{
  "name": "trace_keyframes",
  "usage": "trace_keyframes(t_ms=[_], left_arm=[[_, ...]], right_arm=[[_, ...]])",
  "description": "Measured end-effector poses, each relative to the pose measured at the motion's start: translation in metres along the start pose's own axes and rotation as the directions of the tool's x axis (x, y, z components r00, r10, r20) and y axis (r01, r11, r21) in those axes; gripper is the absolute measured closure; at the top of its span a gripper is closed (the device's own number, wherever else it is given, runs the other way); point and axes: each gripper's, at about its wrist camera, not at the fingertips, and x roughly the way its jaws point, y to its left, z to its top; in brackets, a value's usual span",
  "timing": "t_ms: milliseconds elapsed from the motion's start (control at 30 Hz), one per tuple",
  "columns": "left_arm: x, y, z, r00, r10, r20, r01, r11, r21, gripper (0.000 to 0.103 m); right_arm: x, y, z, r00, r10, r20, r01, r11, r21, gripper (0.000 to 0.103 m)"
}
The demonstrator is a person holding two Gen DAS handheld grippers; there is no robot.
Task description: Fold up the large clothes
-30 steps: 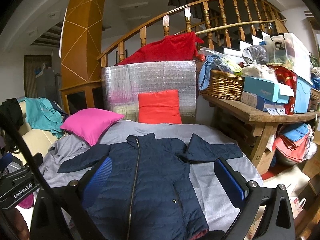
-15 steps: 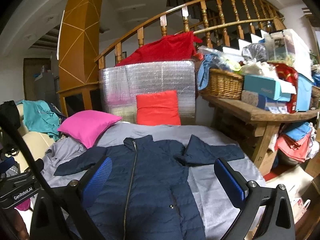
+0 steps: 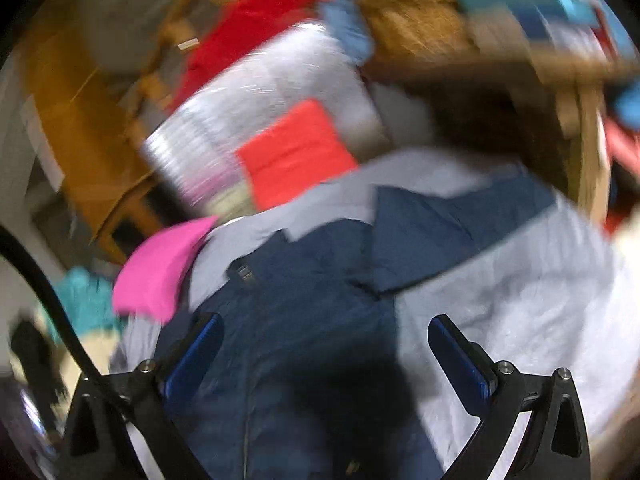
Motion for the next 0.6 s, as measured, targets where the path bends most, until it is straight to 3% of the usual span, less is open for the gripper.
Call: trace_keyframes(t_ms=[100, 233, 367, 433, 600], left_arm=[[0.047, -0.015, 0.011, 0.998, 0.01, -0.07, -0.011, 1.0, -0.02, 0.0], [0.08, -0.038, 0.028, 0.997, 0.023, -0.076, -0.025, 0.999, -0.027, 0.0], [0.093, -0.065, 0.037, 0.999, 0.038, -0.027, -0.037, 0.999, 0.009, 0.0], [0.095, -0.073, 0.033, 0.999, 0.05, -0.004, -0.05, 0.998, 0.035, 0.0], [0.1, -0.082, 0.037, 0.999, 0.039, 0.012, -0.04, 0.996, 0.08, 0.0]], right_arm=[[0.054, -0.086, 0.022, 0.999, 0.018, -0.037, -0.007, 0.962, 0.271, 0.0], [0.096, -0.156, 0.035, 0.997, 0.071, -0.018, -0.053, 0.876, 0.478, 0.007], [0.125, -0.201, 0.046, 0.997, 0.08, -0.005, -0.062, 0.806, 0.588, 0.014], [0.138, -0.216, 0.049, 0.998, 0.055, -0.029, -0.026, 0.792, 0.61, 0.023], [0.16, -0.242, 0.063, 0.996, -0.038, -0.083, 0.082, 0.767, 0.637, 0.027]])
